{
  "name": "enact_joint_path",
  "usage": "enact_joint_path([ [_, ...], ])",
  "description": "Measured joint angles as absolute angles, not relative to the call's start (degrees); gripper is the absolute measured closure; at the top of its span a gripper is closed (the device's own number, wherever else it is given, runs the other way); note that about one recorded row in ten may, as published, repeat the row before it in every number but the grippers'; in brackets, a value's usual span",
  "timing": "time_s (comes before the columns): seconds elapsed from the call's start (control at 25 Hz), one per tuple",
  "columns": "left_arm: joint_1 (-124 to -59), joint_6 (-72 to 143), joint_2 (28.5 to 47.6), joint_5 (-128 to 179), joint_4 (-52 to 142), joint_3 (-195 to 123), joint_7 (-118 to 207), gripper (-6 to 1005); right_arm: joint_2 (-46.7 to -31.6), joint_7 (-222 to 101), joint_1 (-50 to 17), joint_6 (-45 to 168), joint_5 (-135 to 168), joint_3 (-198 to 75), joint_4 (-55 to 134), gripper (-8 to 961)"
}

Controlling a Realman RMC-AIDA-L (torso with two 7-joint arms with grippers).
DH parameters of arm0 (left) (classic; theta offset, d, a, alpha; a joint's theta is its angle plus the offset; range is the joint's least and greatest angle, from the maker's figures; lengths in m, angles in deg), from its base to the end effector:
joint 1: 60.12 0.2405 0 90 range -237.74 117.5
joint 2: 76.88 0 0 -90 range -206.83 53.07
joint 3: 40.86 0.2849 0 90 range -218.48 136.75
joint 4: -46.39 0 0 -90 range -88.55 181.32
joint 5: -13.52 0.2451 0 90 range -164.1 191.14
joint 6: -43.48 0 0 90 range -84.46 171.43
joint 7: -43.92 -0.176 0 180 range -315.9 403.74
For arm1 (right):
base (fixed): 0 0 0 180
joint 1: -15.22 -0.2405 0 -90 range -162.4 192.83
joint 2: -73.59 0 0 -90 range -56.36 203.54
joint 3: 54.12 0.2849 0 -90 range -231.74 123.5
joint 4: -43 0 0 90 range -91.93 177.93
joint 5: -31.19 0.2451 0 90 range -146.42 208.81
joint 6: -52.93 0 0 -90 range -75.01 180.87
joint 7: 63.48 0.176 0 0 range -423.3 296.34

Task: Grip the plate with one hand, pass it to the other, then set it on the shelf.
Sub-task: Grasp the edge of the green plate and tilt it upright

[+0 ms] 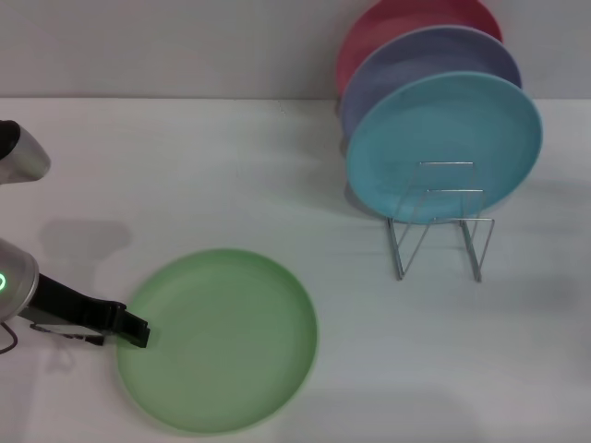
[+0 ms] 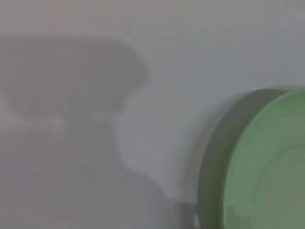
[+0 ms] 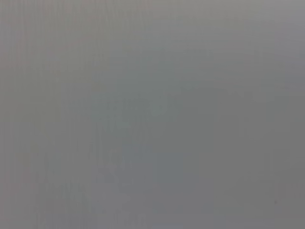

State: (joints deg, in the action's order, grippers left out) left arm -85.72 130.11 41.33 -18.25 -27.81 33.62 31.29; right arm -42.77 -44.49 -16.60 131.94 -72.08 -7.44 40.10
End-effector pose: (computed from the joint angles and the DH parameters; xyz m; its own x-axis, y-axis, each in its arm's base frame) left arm -0.2852 0.3833 -0.0252 0.2933 0.9548 0.0485 0.8499 -0.2372 -0.4706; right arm 0.3993 0.4054 0.0835 0.5918 0.3605 -0.7210 -0.8032 0.1881 -0.5652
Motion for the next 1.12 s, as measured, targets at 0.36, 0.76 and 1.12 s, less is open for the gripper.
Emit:
enact_joint_path([
  [0.36,-86.4,130.1,41.33,-17.3,-27.6,34.2,31.7,504,-42.78,-44.5,-16.6,131.9,-72.1,-7.5,40.1,319],
  [0.76,-87.0,130.1,41.33,-16.8,-26.7,34.2,31.3,726,-42.89,-44.5,-16.7,131.9,-72.1,-7.5,40.1,319],
  [1.12,-87.4,130.1,41.33,-16.8,-26.1,34.4,31.2,748,-43.07,-44.5,-16.6,131.9,-72.1,-7.4,40.1,320],
])
